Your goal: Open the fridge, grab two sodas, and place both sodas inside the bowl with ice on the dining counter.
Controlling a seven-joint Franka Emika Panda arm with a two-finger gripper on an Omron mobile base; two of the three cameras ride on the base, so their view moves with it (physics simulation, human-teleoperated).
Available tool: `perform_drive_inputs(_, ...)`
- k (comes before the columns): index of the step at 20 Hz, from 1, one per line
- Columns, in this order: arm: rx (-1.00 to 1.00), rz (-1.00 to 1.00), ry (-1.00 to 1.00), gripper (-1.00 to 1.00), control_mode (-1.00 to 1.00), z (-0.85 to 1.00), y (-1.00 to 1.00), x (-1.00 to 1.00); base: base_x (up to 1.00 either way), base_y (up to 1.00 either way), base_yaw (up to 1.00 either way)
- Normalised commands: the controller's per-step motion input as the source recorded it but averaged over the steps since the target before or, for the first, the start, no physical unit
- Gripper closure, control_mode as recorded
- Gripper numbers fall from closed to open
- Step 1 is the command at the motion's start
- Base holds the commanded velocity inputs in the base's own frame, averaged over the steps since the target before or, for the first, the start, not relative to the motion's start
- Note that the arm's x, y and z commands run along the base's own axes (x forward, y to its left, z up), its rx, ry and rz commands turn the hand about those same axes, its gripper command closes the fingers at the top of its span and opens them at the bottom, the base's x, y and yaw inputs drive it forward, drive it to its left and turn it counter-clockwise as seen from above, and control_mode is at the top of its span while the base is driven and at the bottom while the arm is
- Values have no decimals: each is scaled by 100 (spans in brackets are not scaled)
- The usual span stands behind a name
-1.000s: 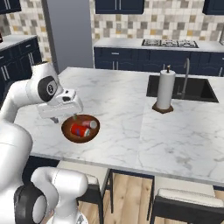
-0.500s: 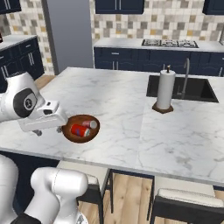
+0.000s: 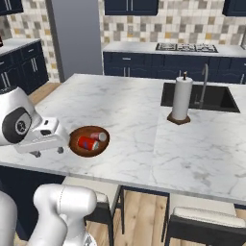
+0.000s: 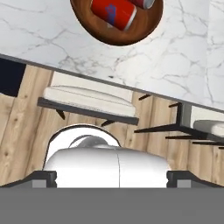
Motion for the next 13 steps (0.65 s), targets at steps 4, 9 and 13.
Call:
perform_drive_inputs(4,0,0,-16,-100,-100,29,-1,-49,0,0,0)
perform_drive_inputs(9,0,0,-20,-100,-100,34,0,-34,0,0,0)
perform_drive_inputs(13,2,2,-22,-100,-100,23,0,-5,0,0,0)
